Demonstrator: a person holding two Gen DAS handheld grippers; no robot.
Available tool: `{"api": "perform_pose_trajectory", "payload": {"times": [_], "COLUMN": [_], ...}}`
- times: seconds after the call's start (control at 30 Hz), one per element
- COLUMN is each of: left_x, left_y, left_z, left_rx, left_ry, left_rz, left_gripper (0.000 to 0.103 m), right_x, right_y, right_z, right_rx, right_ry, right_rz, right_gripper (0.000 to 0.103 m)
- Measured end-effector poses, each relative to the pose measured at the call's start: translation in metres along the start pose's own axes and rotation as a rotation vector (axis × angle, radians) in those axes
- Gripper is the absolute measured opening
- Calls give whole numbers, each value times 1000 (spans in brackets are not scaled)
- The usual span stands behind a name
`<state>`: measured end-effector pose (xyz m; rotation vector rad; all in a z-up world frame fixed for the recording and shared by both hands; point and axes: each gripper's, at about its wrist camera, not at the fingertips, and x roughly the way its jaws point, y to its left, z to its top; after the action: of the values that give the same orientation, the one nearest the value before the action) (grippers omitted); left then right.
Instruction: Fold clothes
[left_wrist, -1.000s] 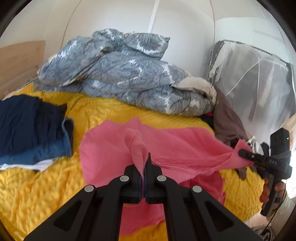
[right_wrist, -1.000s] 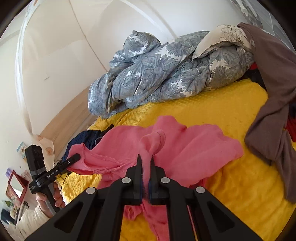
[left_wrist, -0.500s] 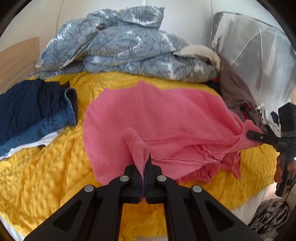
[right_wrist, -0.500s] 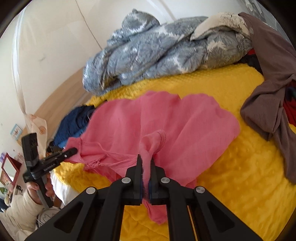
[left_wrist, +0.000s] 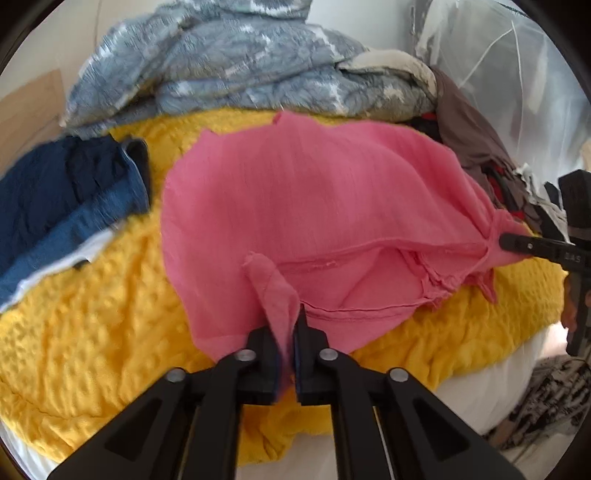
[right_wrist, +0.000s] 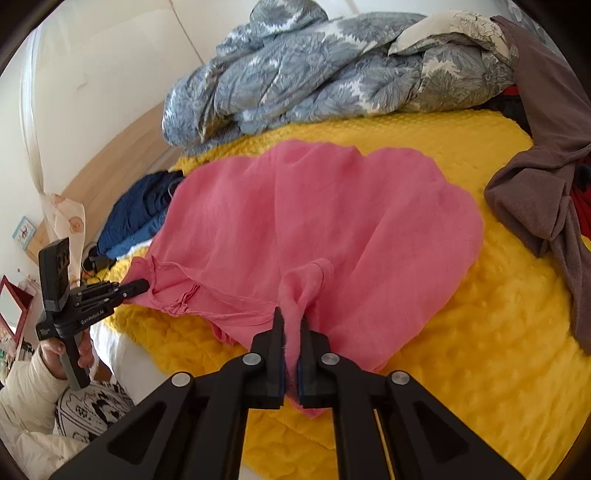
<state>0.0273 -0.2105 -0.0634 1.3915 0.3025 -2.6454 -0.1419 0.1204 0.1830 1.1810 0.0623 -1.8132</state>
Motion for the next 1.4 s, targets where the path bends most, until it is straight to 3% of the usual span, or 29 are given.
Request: {"api": "perform_pose_trajectory", "payload": {"times": [0.1, 0.13, 0.23, 0.3, 0.47, 0.6, 0.67, 0.8, 0.93, 1.03, 1.1, 1.23, 1.3, 1.37, 1.4], "left_x": [2, -2, -15, -28, -80, -125, -128, -99, -56, -17, 8, 50, 48, 27, 9], "left_y": [5, 7, 12, 19, 34, 25, 14, -4, -33, -44, -43, -23, -10, -2, 2], "left_z": [-4, -6, -12, -12, -13, -17, -9, 17, 40, 45, 42, 22, 15, 12, 11], "left_rx": [-9, -5, -3, -37, -138, -153, -140, -93, -3, 43, 45, -16, -54, -71, -77], "left_ry": [41, 34, -5, -49, -282, -540, -602, -525, -396, -258, -148, 106, 128, 56, -15], "left_rz": [-29, -21, 11, 18, 88, 123, 134, 129, 149, 193, 201, 171, 124, 86, 57], "left_gripper": [32, 34, 36, 38, 41, 62, 73, 73, 73, 73, 73, 72, 72, 71, 71], "right_x": [-2, -3, -13, -22, -37, -48, -54, -58, -26, -1, 18, 58, 62, 46, 32], "right_y": [-3, -3, -8, -10, -5, -1, 2, 9, 31, 39, 38, 15, 0, -11, -15], "right_z": [-3, -3, -7, -11, -5, 1, 4, 12, 26, 30, 28, 17, 12, 15, 18], "right_rx": [13, 17, 38, 55, 55, 52, 51, 39, -20, -68, -86, -31, 29, 56, 65], "right_ry": [24, 32, 31, 19, -73, -151, -190, -248, -205, -166, -104, 106, 165, 118, 68], "right_rz": [-15, -20, -38, -47, -78, -103, -116, -135, -124, -166, -214, -258, -231, -184, -170], "right_gripper": [6, 12, 47, 49, 49, 51, 52, 52, 52, 52, 52, 52, 52, 52, 52]}}
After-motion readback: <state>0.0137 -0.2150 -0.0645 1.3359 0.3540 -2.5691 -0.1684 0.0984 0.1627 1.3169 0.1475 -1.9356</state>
